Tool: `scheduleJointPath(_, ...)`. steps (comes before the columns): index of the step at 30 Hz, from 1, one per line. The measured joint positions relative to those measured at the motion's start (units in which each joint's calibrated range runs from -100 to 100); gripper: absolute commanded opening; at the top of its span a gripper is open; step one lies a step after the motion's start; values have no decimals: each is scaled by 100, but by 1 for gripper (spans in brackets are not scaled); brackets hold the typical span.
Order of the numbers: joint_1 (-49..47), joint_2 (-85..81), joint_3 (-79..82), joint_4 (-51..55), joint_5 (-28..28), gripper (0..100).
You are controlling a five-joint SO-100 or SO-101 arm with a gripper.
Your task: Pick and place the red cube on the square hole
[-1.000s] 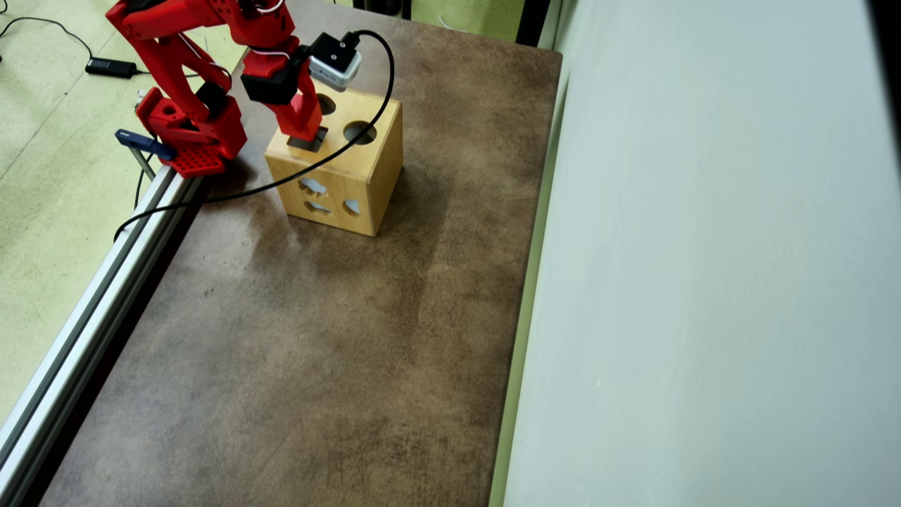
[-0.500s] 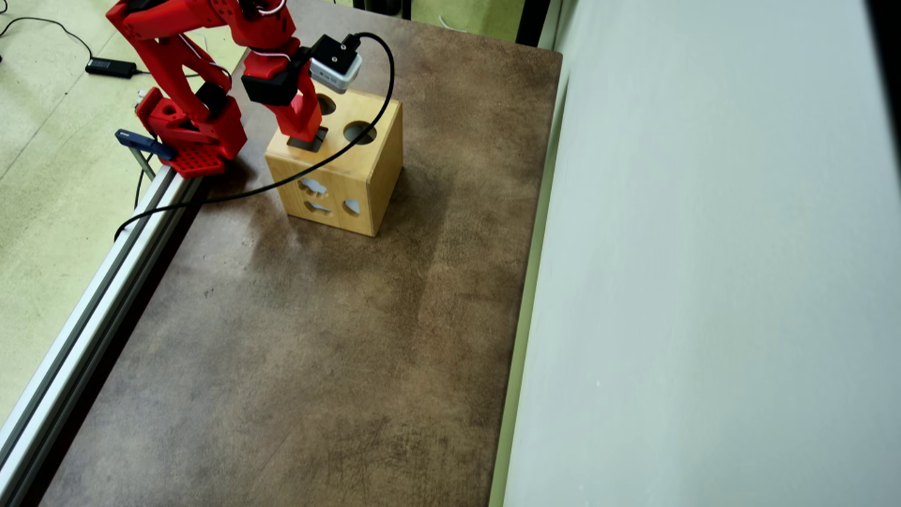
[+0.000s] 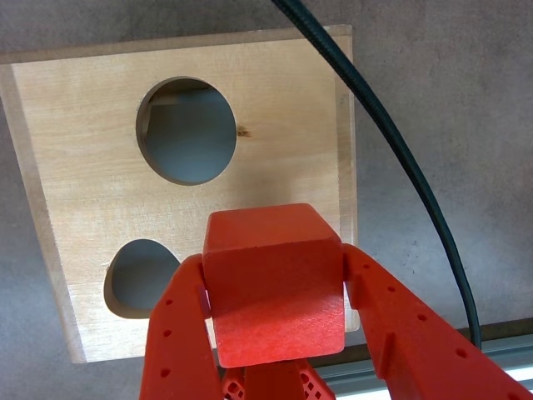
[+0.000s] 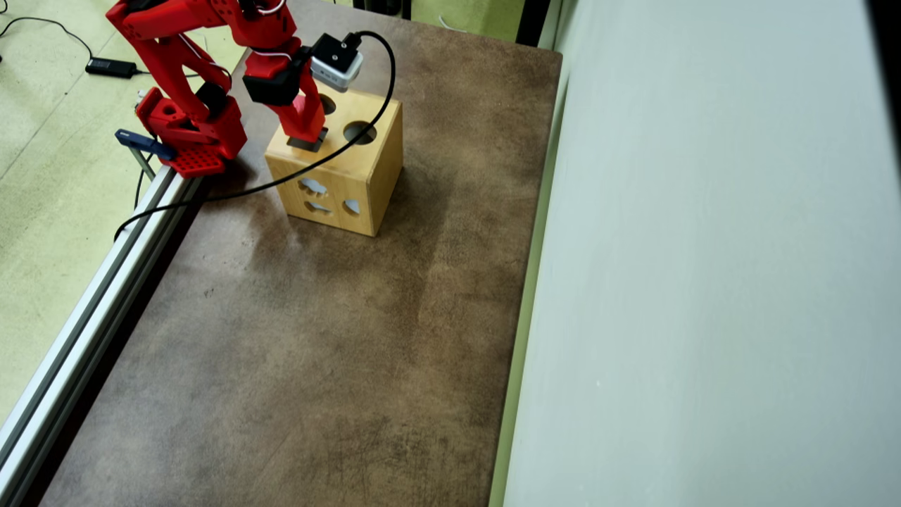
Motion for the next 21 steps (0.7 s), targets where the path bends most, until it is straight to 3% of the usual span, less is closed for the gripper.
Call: scheduleJointPath(21,0,0,542,-97,0,2)
